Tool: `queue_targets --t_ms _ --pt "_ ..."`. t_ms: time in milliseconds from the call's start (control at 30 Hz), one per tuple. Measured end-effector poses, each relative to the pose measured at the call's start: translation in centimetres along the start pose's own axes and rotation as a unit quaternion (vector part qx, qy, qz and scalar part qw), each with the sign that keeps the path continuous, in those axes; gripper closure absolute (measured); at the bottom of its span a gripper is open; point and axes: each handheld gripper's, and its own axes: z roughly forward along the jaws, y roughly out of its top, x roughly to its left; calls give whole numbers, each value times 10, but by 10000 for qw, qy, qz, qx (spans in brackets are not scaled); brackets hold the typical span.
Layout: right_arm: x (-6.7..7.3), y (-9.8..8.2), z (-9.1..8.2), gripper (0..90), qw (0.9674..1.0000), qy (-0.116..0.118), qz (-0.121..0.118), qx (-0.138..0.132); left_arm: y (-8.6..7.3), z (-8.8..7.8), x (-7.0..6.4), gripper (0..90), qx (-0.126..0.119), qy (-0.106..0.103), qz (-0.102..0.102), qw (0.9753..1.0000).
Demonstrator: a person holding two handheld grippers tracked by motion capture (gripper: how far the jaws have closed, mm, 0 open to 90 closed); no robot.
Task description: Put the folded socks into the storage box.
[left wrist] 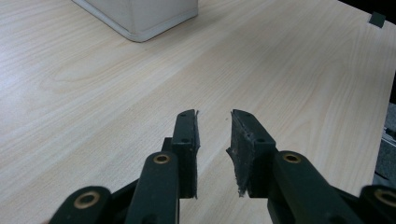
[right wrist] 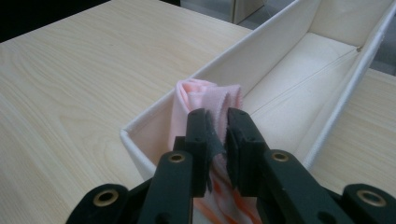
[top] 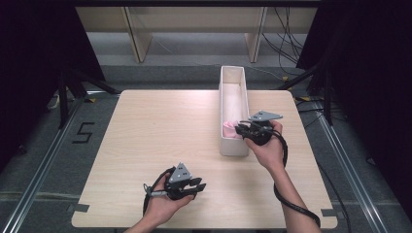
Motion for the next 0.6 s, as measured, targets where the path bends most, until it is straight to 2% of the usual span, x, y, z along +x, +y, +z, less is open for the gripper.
queue_targets --t_ms 67,100,200,233,267,367,400,467,600 --pt "0 0 0 795 10000 -56 -5 -9 0 0 0 707 1 4 -2 10000" --pt "1 0 1 795 10000 81 40 25 0 0 0 707 -12 8 -6 10000" --pt "2 0 -1 795 9998 43 145 100 0 0 0 707 20 13 7 10000" --pt "2 -1 0 795 9999 66 59 73 0 0 0 707 17 9 9 10000" --pt "3 -1 -1 795 9998 62 142 110 1 1 0 707 11 10 17 10000" --pt "3 -2 -1 795 9999 61 108 96 1 0 0 707 27 -9 40 10000" --pt "1 -2 0 795 10000 32 -65 68 1 0 0 707 26 -39 41 10000" --pt "1 -2 -1 794 10000 21 8 82 1 0 0 707 32 -2 41 10000" --pt "2 -2 -1 792 10000 12 -4 76 1 0 0 707 11 -1 34 10000"
